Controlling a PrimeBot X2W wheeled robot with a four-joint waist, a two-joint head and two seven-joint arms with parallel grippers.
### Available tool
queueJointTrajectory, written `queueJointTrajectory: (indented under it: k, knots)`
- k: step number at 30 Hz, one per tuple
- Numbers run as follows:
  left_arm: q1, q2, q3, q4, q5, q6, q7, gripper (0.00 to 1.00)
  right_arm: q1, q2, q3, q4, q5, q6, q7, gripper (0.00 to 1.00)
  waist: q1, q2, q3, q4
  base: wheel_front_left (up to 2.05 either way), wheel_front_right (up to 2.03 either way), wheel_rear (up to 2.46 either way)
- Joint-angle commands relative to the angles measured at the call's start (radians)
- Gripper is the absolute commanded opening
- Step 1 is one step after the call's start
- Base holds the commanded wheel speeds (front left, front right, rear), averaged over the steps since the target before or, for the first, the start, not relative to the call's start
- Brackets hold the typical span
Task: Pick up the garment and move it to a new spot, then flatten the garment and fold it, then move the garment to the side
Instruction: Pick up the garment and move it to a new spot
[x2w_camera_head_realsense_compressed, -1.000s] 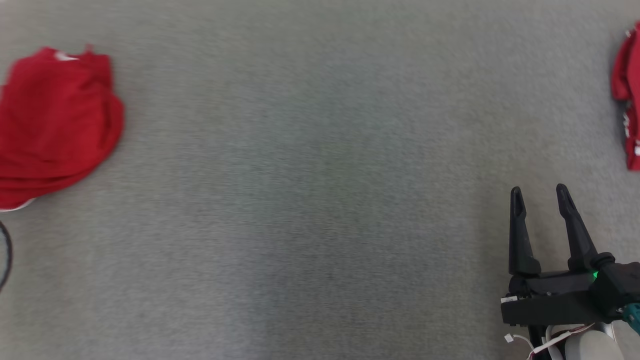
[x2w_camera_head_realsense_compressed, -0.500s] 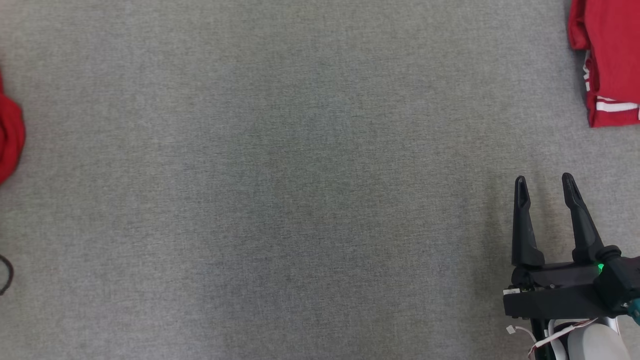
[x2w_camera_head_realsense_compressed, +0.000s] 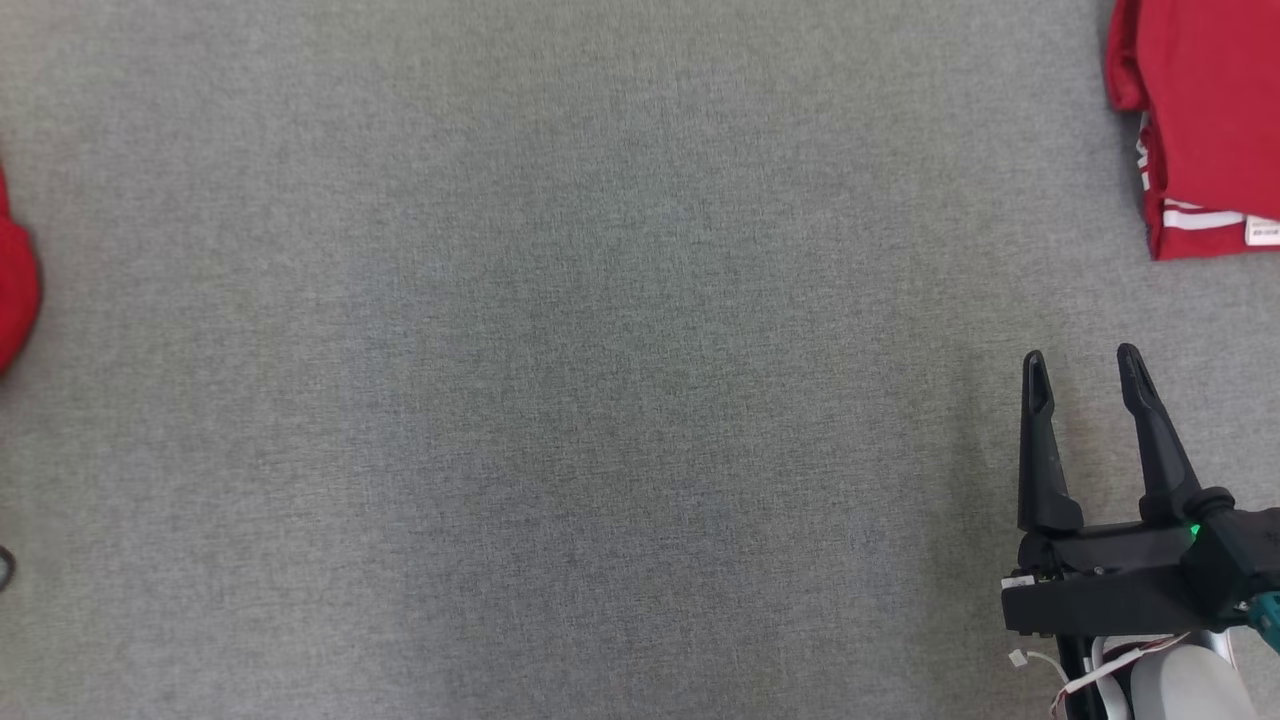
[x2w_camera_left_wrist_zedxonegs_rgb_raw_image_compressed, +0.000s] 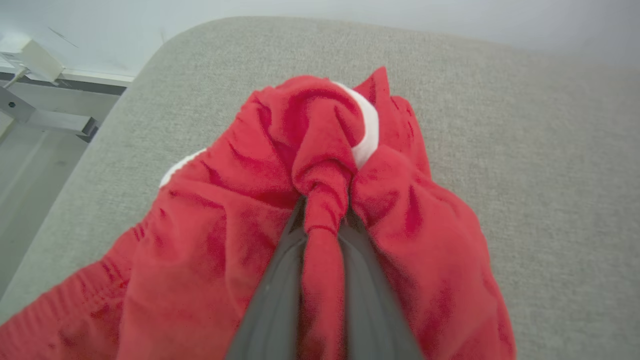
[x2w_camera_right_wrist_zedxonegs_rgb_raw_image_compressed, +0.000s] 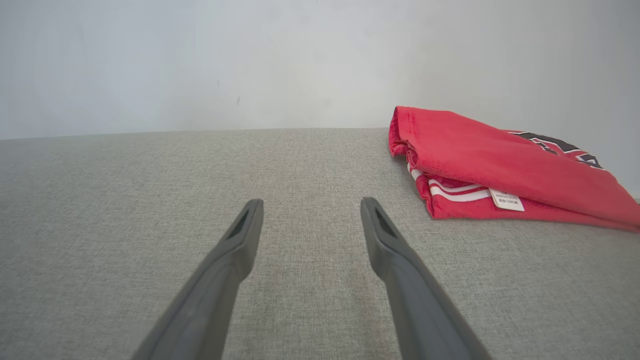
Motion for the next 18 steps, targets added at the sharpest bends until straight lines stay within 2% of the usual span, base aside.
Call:
queueJointTrajectory:
  k: [1, 6, 10, 13, 18]
  knots:
    - [-0.021, 0.014, -0.001, 0.005, 0.01, 0.003, -0.044, 0.0, -0.002, 0.002, -0.003, 0.004, 0.0, -0.003, -0.006, 1.0, 0.0001, 0.0, -0.018, 0.003, 0.0, 0.0, 0.0]
    - [-0.068, 0.034, -0.02, -0.005, 0.051, 0.002, -0.184, 0.0, 0.002, 0.002, 0.009, 0.033, 0.025, -0.003, -0.015, 1.0, 0.0001, 0.0, -0.074, 0.012, 0.0, 0.0, 0.0]
    - [-0.118, 0.039, -0.047, -0.05, 0.074, 0.003, -0.252, 0.0, 0.007, 0.002, 0.024, 0.067, 0.046, -0.003, -0.023, 1.0, 0.0001, 0.0, -0.128, 0.019, 0.0, 0.0, 0.0]
    - [-0.155, 0.028, -0.072, -0.104, 0.097, 0.002, -0.282, 0.0, 0.011, 0.002, 0.028, 0.094, 0.062, -0.003, -0.028, 1.0, 0.0001, 0.0, -0.169, 0.019, 0.0, 0.0, 0.0]
    - [-0.206, -0.007, -0.12, -0.238, 0.128, 0.009, -0.272, 0.0, 0.019, 0.002, 0.026, 0.13, 0.087, -0.003, -0.036, 1.0, 0.0001, 0.0, -0.223, -0.001, 0.0, 0.0, 0.0]
